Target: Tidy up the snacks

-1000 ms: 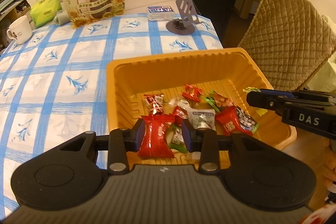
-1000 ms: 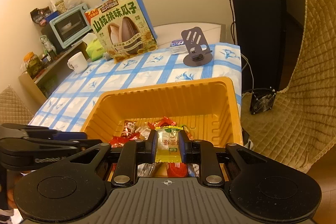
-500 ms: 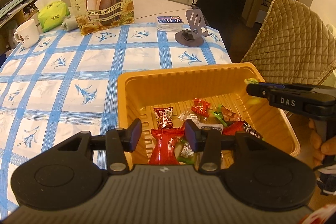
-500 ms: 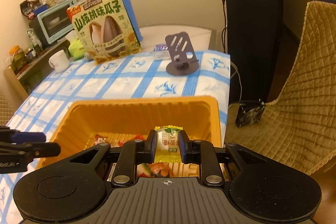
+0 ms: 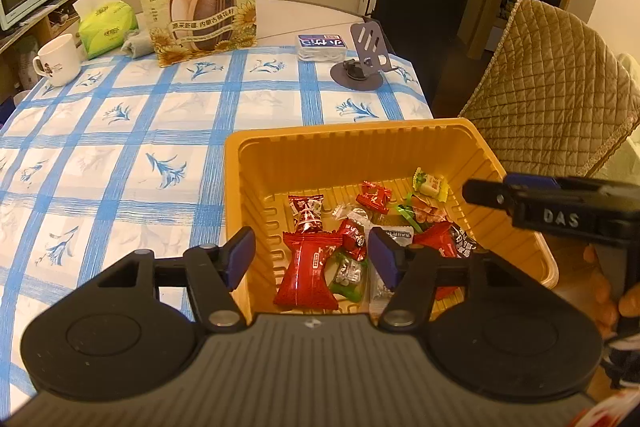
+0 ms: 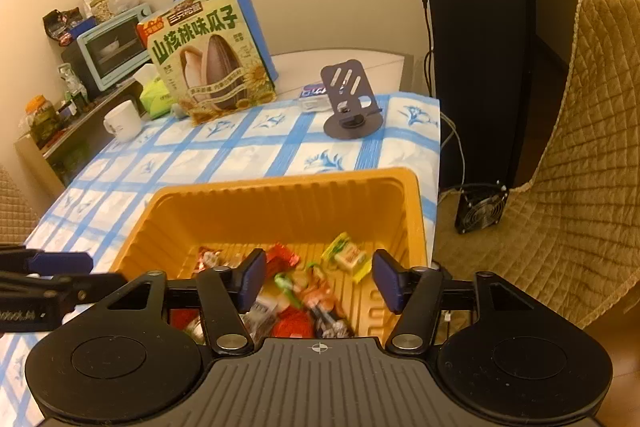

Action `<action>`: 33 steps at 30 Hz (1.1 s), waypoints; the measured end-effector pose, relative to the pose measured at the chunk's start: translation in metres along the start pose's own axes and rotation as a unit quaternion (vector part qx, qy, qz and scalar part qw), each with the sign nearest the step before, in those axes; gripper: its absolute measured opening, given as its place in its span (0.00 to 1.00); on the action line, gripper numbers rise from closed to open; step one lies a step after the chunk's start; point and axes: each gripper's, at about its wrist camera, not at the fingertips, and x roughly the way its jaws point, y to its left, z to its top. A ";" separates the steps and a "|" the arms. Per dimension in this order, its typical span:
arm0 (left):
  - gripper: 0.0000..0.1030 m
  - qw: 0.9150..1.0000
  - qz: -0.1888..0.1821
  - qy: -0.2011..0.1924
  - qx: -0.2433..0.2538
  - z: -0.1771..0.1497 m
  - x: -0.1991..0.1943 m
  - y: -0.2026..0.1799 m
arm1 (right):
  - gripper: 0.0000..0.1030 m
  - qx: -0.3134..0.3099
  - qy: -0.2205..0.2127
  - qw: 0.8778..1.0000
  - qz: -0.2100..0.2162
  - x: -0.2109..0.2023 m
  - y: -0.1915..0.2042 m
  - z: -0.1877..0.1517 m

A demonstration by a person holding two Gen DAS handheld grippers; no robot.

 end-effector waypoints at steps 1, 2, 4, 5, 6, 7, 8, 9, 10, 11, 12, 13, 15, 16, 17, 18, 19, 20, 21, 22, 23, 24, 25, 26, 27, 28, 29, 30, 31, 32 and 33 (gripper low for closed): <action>0.60 1.000 0.000 -0.002 -0.001 0.000 -0.003 0.000 | 0.64 0.001 0.001 1.000 0.002 -0.003 0.001 -0.001; 0.62 1.000 0.001 -0.004 -0.002 -0.001 -0.005 0.000 | 0.70 0.002 0.001 1.000 0.003 -0.007 0.002 -0.002; 0.64 1.000 0.002 -0.008 -0.003 -0.002 -0.012 0.000 | 0.76 0.004 -0.001 1.000 0.000 -0.016 0.005 -0.003; 0.65 1.000 0.001 -0.009 -0.004 -0.003 -0.015 0.000 | 0.78 0.004 -0.001 1.000 -0.002 -0.020 0.006 -0.004; 0.65 1.000 0.000 -0.009 -0.006 -0.004 -0.019 0.000 | 0.81 0.005 -0.001 1.000 -0.003 -0.025 0.008 -0.004; 0.67 1.000 -0.004 -0.009 -0.008 -0.005 -0.024 0.001 | 0.82 0.006 -0.002 1.000 -0.003 -0.030 0.010 -0.005; 0.69 1.000 -0.008 -0.010 -0.009 -0.006 -0.029 0.002 | 0.84 0.007 -0.002 1.000 -0.003 -0.036 0.012 -0.006; 0.70 1.000 -0.009 -0.011 -0.010 -0.008 -0.034 0.002 | 0.85 0.008 -0.002 1.000 -0.003 -0.042 0.014 -0.008; 0.71 1.000 -0.009 -0.014 -0.011 -0.010 -0.039 0.002 | 0.86 0.010 -0.004 1.000 -0.003 -0.048 0.016 -0.011; 0.71 1.000 -0.009 -0.017 -0.009 -0.013 -0.045 0.003 | 0.87 0.012 -0.005 1.000 -0.004 -0.053 0.019 -0.013; 0.71 1.000 -0.009 -0.019 -0.007 -0.015 -0.050 0.003 | 0.89 0.013 -0.006 1.000 -0.004 -0.059 0.022 -0.015; 0.71 1.000 -0.009 -0.020 -0.004 -0.018 -0.055 0.004 | 0.89 0.014 -0.006 1.000 -0.005 -0.065 0.025 -0.018; 0.72 1.000 -0.004 -0.024 0.002 -0.024 -0.067 0.006 | 0.91 0.016 -0.008 1.000 -0.005 -0.077 0.034 -0.025; 0.72 1.000 -0.001 -0.025 0.003 -0.029 -0.074 0.007 | 0.91 0.016 -0.007 1.000 -0.006 -0.082 0.038 -0.028; 0.75 1.000 0.003 -0.024 0.002 -0.033 -0.080 0.009 | 0.92 0.017 -0.005 1.000 -0.007 -0.088 0.044 -0.033; 0.75 1.000 0.006 -0.023 0.001 -0.038 -0.087 0.011 | 0.93 0.018 -0.003 1.000 -0.009 -0.093 0.050 -0.038; 0.75 1.000 0.005 -0.022 0.001 -0.043 -0.093 0.013 | 0.93 0.017 -0.001 1.000 -0.010 -0.099 0.056 -0.042; 0.75 1.000 0.003 -0.021 0.001 -0.048 -0.100 0.016 | 0.93 0.016 0.002 1.000 -0.011 -0.104 0.062 -0.047; 0.75 1.000 0.002 -0.019 0.000 -0.054 -0.108 0.019 | 0.94 0.015 0.005 1.000 -0.012 -0.109 0.069 -0.053; 0.75 1.000 0.002 -0.017 0.000 -0.059 -0.115 0.022 | 0.94 0.014 0.008 1.000 -0.013 -0.114 0.075 -0.058; 0.75 1.000 0.001 -0.016 0.000 -0.064 -0.122 0.024 | 0.94 0.014 0.010 1.000 -0.014 -0.118 0.082 -0.064; 0.75 1.000 0.000 -0.016 0.001 -0.070 -0.130 0.027 | 0.95 0.014 0.012 1.000 -0.015 -0.122 0.089 -0.068; 0.75 1.000 -0.001 -0.015 0.002 -0.075 -0.137 0.030 | 0.95 0.015 0.015 1.000 -0.017 -0.126 0.096 -0.074; 0.75 1.000 -0.002 -0.015 0.001 -0.080 -0.145 0.034 | 0.95 0.015 0.018 1.000 -0.017 -0.131 0.104 -0.080; 0.75 1.000 -0.003 -0.014 0.001 -0.086 -0.152 0.037 | 0.95 0.015 0.021 0.999 -0.019 -0.135 0.111 -0.086; 0.75 1.000 -0.004 -0.014 -0.001 -0.092 -0.160 0.042 | 0.95 0.016 0.023 0.999 -0.021 -0.139 0.120 -0.091; 0.75 1.000 -0.005 -0.013 -0.001 -0.098 -0.168 0.046 | 0.95 0.016 0.024 0.999 -0.022 -0.143 0.127 -0.096; 0.75 1.000 -0.006 -0.013 -0.002 -0.105 -0.175 0.050 | 0.95 0.016 0.025 0.999 -0.022 -0.148 0.135 -0.102; 0.75 1.000 -0.006 -0.013 -0.003 -0.111 -0.183 0.055 | 0.95 0.016 0.026 0.999 -0.023 -0.153 0.143 -0.108; 0.75 1.000 -0.005 -0.012 -0.005 -0.117 -0.190 0.059 | 0.95 0.015 0.026 0.999 -0.023 -0.157 0.151 -0.113; 0.75 1.000 -0.004 -0.010 -0.006 -0.124 -0.197 0.064 | 0.95 0.014 0.027 0.999 -0.024 -0.161 0.159 -0.118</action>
